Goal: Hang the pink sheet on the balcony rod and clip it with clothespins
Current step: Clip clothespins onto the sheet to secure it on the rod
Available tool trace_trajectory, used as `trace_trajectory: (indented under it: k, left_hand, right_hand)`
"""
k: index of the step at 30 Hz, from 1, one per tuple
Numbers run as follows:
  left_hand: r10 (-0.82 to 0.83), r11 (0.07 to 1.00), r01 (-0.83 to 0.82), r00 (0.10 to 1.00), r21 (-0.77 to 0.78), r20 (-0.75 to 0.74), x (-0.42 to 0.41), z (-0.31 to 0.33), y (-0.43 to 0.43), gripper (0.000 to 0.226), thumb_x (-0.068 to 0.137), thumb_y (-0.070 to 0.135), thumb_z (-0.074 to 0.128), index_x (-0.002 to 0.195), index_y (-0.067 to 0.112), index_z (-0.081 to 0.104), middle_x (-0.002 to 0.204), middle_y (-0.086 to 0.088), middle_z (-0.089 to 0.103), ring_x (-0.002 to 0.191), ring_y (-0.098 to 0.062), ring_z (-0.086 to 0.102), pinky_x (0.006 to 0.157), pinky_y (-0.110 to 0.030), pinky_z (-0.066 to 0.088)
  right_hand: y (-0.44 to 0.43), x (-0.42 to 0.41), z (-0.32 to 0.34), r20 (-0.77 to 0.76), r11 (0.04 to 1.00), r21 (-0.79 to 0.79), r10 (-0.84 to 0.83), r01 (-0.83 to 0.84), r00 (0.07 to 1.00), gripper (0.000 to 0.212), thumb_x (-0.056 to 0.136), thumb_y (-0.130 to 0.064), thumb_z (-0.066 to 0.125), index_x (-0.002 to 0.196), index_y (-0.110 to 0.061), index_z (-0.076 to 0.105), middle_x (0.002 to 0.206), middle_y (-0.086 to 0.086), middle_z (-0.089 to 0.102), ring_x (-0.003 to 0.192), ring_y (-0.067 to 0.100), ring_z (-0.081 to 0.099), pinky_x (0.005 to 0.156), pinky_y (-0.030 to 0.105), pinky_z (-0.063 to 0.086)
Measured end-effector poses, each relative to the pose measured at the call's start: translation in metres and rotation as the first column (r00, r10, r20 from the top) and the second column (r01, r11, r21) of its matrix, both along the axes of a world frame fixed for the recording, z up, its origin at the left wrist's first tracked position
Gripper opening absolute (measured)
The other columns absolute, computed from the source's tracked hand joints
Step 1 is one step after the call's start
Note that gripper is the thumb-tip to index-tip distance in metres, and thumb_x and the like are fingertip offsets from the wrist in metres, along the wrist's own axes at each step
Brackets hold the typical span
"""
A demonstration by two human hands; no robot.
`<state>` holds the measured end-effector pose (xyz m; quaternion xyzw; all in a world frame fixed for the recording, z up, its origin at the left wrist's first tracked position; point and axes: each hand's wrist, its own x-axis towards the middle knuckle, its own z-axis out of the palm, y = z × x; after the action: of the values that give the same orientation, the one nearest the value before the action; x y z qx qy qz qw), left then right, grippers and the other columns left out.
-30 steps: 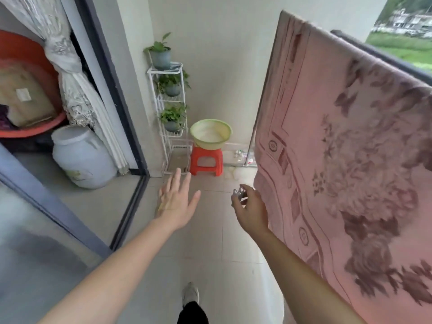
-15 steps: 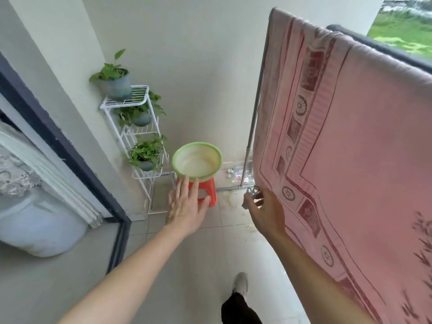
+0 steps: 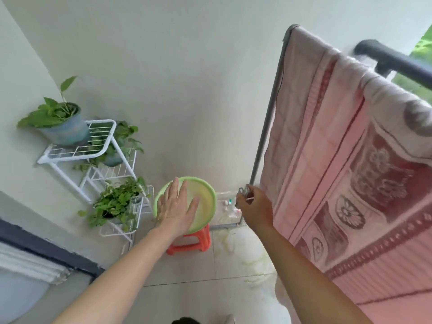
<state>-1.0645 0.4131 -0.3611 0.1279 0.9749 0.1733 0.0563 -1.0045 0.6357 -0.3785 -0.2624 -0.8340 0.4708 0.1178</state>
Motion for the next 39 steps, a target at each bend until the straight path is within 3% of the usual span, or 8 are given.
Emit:
trace_trajectory:
  k: [10, 14, 20, 22, 24, 26, 34, 39]
  left_hand:
    - [-0.279, 0.951, 0.253, 0.95, 0.177, 0.142, -0.194, -0.03, 0.145, 0.065, 0.101, 0.05, 0.037, 0.154, 0.017, 0.022, 0.161, -0.005, 0.023, 0.147, -0.023, 0.019, 0.118, -0.042, 0.022]
    - [-0.512, 0.826, 0.442, 0.848, 0.351, 0.138, -0.248, -0.021, 0.229, 0.042, 0.099, 0.041, 0.048, 0.134, 0.018, 0.051, 0.132, -0.003, 0.055, 0.125, -0.021, 0.049, 0.104, -0.037, 0.04]
    - [-0.762, 0.602, 0.585, 0.625, 0.544, 0.17, -0.262, -0.013, 0.31, 0.061, 0.092, 0.057, 0.049, 0.147, 0.034, 0.036, 0.111, 0.009, 0.059, 0.097, -0.009, 0.059, 0.082, -0.028, 0.049]
    - [-0.793, 0.556, 0.614, 0.594, 0.56, 0.136, -0.261, -0.016, 0.32, 0.051, 0.087, 0.064, 0.044, 0.13, 0.037, 0.051, 0.089, 0.015, 0.059, 0.077, -0.004, 0.058, 0.067, -0.028, 0.051]
    - [-0.783, 0.553, 0.626, 0.616, 0.55, 0.086, -0.262, -0.023, 0.325, 0.026, 0.089, 0.061, 0.05, 0.084, 0.035, 0.057, 0.073, 0.015, 0.05, 0.065, -0.003, 0.052, 0.059, -0.03, 0.044]
    - [-0.761, 0.554, 0.618, 0.647, 0.558, 0.039, -0.262, -0.027, 0.325, 0.037, 0.09, 0.049, 0.061, 0.063, 0.035, 0.04, 0.067, 0.013, 0.042, 0.06, -0.005, 0.044, 0.058, -0.03, 0.037]
    - [-0.691, 0.597, 0.462, 0.711, 0.655, 0.128, -0.286, -0.042, 0.297, 0.039, 0.088, 0.054, 0.063, 0.075, 0.019, 0.056, 0.073, 0.003, 0.059, 0.072, -0.019, 0.055, 0.067, -0.039, 0.047]
    - [-0.689, 0.591, 0.454, 0.713, 0.666, 0.126, -0.311, -0.034, 0.297, 0.021, 0.093, 0.047, 0.06, 0.083, 0.029, 0.059, 0.074, 0.01, 0.067, 0.073, -0.011, 0.062, 0.07, -0.035, 0.051]
  right_hand:
    - [0.092, -0.104, -0.014, 0.058, 0.976, 0.112, -0.194, 0.187, 0.979, 0.017, 0.088, -0.041, 0.058, 0.099, -0.028, 0.061, 0.093, -0.007, 0.065, 0.074, 0.0, 0.06, 0.066, 0.026, 0.046]
    - [0.115, -0.128, -0.011, 0.107, 0.94, 0.137, -0.328, 0.313, 0.939, 0.036, 0.084, -0.046, 0.054, 0.117, -0.032, 0.06, 0.105, -0.012, 0.059, 0.08, -0.004, 0.058, 0.07, 0.025, 0.045]
    - [0.126, -0.143, -0.018, 0.206, 0.9, 0.18, -0.43, 0.397, 0.879, 0.033, 0.088, -0.037, 0.061, 0.12, -0.03, 0.059, 0.103, -0.01, 0.063, 0.081, 0.001, 0.061, 0.073, 0.032, 0.05]
    - [0.127, -0.142, -0.02, 0.221, 0.888, 0.185, -0.454, 0.42, 0.863, 0.035, 0.088, -0.036, 0.063, 0.122, -0.029, 0.058, 0.101, -0.01, 0.063, 0.08, 0.003, 0.062, 0.076, 0.035, 0.053]
    - [0.13, -0.141, -0.02, 0.242, 0.888, 0.189, -0.456, 0.419, 0.857, 0.036, 0.087, -0.035, 0.064, 0.123, -0.028, 0.059, 0.1, -0.009, 0.064, 0.08, 0.002, 0.062, 0.075, 0.034, 0.054]
    - [0.133, -0.141, -0.019, 0.262, 0.89, 0.191, -0.453, 0.414, 0.852, 0.036, 0.087, -0.035, 0.066, 0.122, -0.029, 0.059, 0.102, -0.007, 0.064, 0.082, 0.004, 0.063, 0.077, 0.036, 0.055]
    - [0.117, -0.161, -0.014, 0.273, 0.919, 0.177, -0.389, 0.351, 0.88, 0.023, 0.082, -0.034, 0.063, 0.103, -0.026, 0.058, 0.087, -0.006, 0.064, 0.079, 0.015, 0.061, 0.072, 0.038, 0.052]
    - [0.101, -0.181, 0.035, -0.008, 0.932, 0.239, -0.279, 0.272, 0.96, 0.011, 0.075, -0.029, 0.043, 0.083, -0.021, 0.044, 0.068, -0.007, 0.045, 0.06, 0.012, 0.043, 0.055, 0.03, 0.033]
